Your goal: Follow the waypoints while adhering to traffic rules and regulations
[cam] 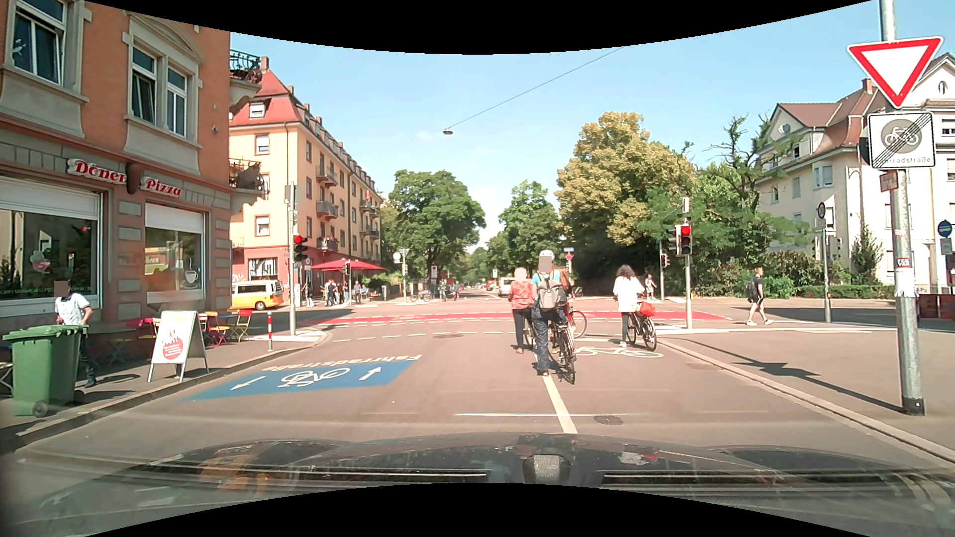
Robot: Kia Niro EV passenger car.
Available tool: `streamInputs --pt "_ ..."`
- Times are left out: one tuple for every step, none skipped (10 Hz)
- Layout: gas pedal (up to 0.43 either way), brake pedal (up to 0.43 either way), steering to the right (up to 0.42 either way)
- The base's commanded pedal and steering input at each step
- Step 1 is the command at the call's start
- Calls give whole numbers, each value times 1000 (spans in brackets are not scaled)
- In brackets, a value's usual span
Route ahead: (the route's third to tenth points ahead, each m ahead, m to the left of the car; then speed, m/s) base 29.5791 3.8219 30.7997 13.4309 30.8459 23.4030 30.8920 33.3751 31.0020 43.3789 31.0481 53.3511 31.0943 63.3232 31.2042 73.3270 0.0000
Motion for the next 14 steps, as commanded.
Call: streamInputs --pt "0 287 1" --pt "0 293 1" --pt "0 287 1" --pt "0 293 0" --pt "0 287 0" --pt "0 293 0" --pt "0 287 1" --pt "0 293 0" --pt "0 293 0" --pt "0 293 0" --pt "0 287 0" --pt "0 293 1" --pt "0 287 0" --pt "0 293 1"
